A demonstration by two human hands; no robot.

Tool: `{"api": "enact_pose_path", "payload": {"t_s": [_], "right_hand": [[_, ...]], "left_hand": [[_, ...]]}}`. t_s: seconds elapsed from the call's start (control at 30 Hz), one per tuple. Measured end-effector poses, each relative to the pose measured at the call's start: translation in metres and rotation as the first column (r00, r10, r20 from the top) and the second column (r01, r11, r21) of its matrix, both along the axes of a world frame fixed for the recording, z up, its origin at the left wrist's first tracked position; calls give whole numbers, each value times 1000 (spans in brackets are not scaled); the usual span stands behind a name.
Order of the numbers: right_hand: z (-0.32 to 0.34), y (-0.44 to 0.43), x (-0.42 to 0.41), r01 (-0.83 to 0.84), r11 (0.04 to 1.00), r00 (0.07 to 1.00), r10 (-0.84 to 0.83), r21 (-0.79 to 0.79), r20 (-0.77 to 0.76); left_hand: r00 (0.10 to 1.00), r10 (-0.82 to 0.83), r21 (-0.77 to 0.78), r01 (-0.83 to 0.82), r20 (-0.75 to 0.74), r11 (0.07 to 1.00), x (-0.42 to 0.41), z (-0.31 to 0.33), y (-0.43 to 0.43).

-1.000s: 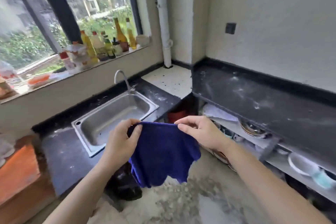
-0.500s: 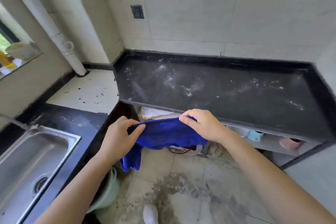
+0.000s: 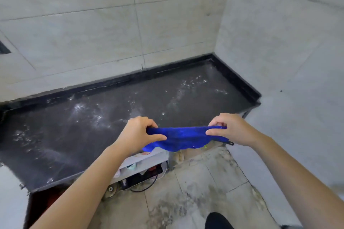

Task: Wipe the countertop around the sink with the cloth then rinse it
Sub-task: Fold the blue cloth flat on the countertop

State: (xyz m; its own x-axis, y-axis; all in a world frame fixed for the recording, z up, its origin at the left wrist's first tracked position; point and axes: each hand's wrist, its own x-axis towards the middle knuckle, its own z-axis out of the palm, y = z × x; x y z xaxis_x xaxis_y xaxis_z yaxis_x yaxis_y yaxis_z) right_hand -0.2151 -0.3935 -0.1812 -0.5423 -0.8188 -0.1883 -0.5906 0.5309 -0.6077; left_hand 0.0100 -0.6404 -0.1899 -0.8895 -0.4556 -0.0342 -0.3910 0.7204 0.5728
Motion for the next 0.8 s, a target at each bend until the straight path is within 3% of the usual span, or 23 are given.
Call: {"api": "enact_pose_path", "payload": {"t_s": [0.13, 0.23, 0.4, 0.5, 0.63, 0.8], "right_hand": [[-4, 22, -43, 90, 996, 996, -90, -21, 18], [-14, 24, -89, 148, 987, 989, -149, -54, 1], [-43, -1, -178, 100, 992, 994, -96, -79, 50], [-52, -28, -231, 53, 990, 998, -47, -132, 49], [-52, -72, -287, -23, 977, 1000, 22, -213, -4], [-78, -100, -303, -99, 970, 995, 98, -222, -14]], "left_hand": [[976, -212, -173, 219, 55, 960, -68, -18, -11], [964, -256, -232, 267, 76, 935, -121, -37, -22], [982, -172, -156, 183, 80, 971, -195, -57, -35], [994, -111, -228, 110, 11, 967, -234, -57, -47], [980, 33, -341, -100, -198, 935, -273, -45, -59], [947, 25, -487, -187, -320, 853, -277, -79, -58]]}}
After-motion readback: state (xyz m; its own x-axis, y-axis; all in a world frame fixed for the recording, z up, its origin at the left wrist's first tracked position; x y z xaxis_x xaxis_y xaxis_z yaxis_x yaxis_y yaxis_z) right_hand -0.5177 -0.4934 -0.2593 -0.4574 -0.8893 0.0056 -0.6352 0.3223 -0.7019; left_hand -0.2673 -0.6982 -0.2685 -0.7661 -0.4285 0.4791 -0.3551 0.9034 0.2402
